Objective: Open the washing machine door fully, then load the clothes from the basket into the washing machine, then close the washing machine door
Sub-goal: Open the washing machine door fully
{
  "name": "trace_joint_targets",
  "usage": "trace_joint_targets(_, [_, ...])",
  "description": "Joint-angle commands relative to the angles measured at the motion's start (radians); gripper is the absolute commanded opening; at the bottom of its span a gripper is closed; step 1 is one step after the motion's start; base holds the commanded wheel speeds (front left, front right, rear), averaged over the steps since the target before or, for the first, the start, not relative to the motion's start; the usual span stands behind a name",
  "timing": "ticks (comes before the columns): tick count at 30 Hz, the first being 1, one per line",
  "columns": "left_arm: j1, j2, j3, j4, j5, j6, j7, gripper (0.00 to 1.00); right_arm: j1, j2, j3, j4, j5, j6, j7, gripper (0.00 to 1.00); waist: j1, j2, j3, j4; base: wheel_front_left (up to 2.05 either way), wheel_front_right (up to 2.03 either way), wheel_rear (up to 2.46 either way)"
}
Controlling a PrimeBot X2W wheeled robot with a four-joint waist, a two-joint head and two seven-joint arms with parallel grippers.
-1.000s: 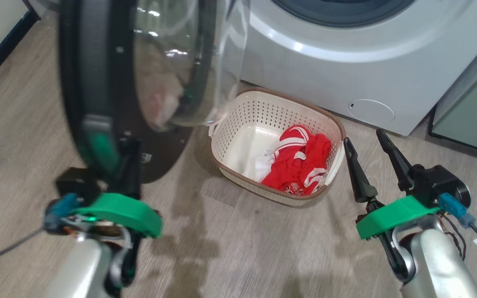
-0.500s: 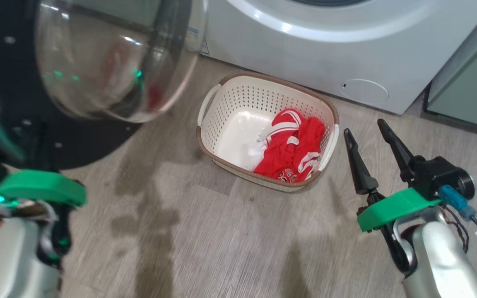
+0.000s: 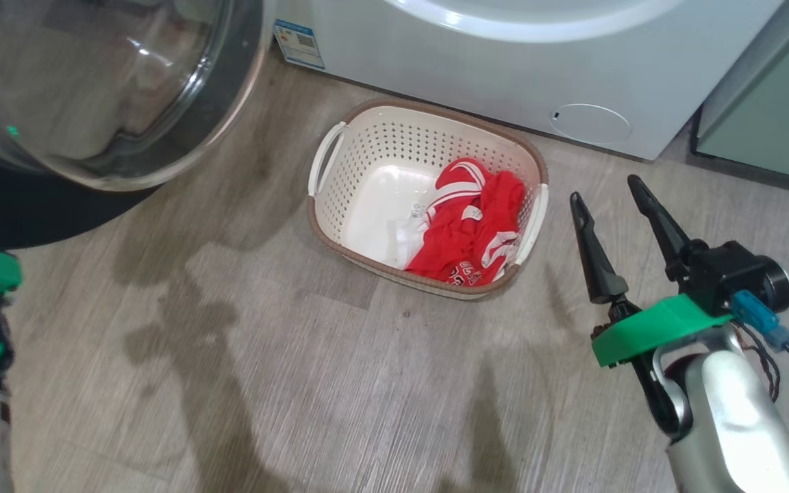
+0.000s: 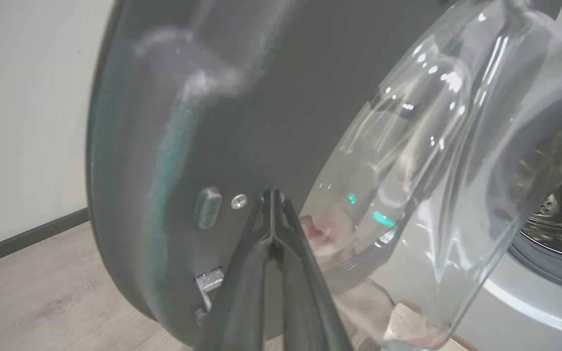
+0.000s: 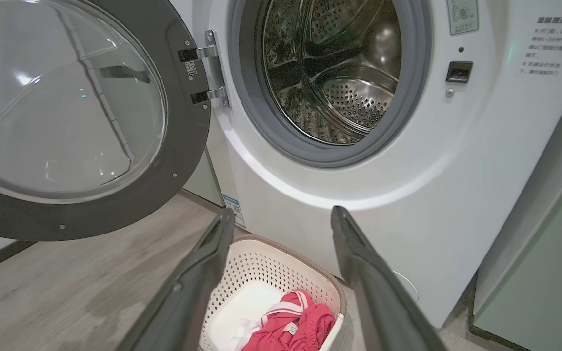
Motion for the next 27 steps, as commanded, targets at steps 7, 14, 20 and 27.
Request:
trace_joint_targets(7, [-0.006,0.048,0.124,-0.04,0.068,-0.017,-0.012,0.0,-0.034,0.005,0.03,-0.024,0.0,0.0,-0.009,1.0,-0.0001,0.0,-0.008,-0.031,0.0,0.0,0.0])
trace_joint_targets(14, [0.17,-0.038,0.151,-0.242,0.161,-0.008,-0.013,1.0,-0.026,0.007,0.025,-0.011,0.01,0.0,-0.025,1.0,-0.0001,0.0,-0.029,-0.05,0.0,0.0,0.0])
trace_joint_targets(20, [0.329,-0.096,0.105,-0.434,0.22,0.015,-0.008,1.0,-0.012,0.007,0.014,0.005,0.021,0.0,-0.039,1.0,-0.0001,0.0,-0.058,-0.068,0.0,0.0,0.0])
trace_joint_targets(27, [0.435,-0.14,-0.014,-0.588,0.28,0.018,0.045,1.0,0.012,0.007,0.004,0.014,0.038,0.0,-0.053,1.0,-0.0001,0.0,-0.086,-0.107,0.0,0.0,0.0])
